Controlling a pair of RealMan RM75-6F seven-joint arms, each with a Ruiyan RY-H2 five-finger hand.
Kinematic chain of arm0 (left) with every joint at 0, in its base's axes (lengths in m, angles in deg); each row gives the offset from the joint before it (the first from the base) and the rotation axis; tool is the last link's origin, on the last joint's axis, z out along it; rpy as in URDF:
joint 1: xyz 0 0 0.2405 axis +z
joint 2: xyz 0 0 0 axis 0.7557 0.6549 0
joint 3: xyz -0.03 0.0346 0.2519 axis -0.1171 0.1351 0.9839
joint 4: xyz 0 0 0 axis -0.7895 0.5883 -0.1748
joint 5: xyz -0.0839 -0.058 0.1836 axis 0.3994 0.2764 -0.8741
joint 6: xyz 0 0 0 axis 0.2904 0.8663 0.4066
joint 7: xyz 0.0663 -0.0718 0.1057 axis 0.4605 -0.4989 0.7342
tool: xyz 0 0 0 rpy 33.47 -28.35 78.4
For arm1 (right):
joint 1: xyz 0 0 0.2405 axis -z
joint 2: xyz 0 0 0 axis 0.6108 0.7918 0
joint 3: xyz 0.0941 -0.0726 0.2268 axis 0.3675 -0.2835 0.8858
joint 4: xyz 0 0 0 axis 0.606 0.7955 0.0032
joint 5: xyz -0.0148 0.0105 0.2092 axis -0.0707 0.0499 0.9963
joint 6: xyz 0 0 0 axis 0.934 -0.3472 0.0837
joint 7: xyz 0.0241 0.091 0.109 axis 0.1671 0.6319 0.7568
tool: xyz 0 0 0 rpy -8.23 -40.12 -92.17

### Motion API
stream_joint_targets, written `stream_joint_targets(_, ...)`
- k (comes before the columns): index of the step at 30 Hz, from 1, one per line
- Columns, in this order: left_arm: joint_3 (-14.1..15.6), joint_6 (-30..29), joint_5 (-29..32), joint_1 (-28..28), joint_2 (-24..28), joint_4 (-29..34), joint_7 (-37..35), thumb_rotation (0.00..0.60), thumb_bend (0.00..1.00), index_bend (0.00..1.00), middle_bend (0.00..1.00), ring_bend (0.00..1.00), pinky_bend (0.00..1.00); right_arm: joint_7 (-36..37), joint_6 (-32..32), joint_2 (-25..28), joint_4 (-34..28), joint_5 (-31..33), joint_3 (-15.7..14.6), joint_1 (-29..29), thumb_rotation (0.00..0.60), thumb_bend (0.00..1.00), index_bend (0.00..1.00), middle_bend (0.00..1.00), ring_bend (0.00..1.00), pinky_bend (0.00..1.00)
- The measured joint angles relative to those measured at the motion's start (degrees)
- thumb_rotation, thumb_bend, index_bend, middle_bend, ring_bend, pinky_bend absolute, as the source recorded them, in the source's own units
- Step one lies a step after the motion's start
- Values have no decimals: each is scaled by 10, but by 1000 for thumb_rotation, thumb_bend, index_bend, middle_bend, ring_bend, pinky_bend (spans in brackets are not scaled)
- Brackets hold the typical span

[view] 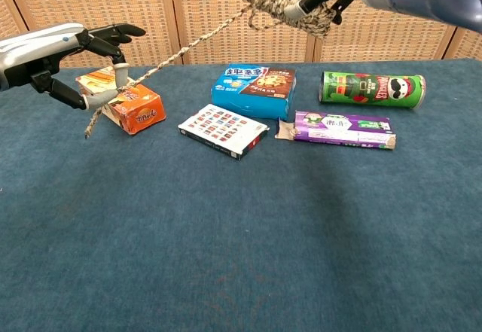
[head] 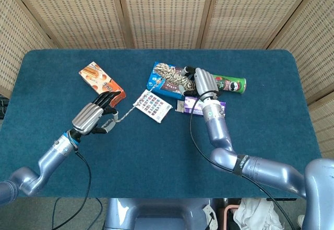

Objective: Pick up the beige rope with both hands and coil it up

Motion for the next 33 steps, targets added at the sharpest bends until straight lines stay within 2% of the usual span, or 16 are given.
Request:
stream_joint_targets(11, 11, 0, -23, -1, 18, 52, 14, 600, 503, 748, 0, 0, 0, -49, 15, -34, 39, -22, -14, -3, 600, 753, 685, 693, 479, 793)
stream_joint_targets(21, -6, 9, -20, -13, 37, 125, 25, 600, 503, 749, 0, 0, 0, -80, 11, -50, 52, -37, -23, 2, 600, 753, 685, 692, 480, 795)
stream_joint_targets(27, -32, 15, -4, -22, 47, 169, 35, 600, 503, 749, 0, 0, 0, -87, 6, -57, 52, -46, -24, 7, 600, 753, 686, 693, 479, 795)
stream_joint_targets(33, -73, 21, 33, -36, 43, 198, 40, 600, 503, 749, 0, 0, 0, -100, 4, -62, 49, -72, -43, 13, 600, 753, 686, 693, 479, 795)
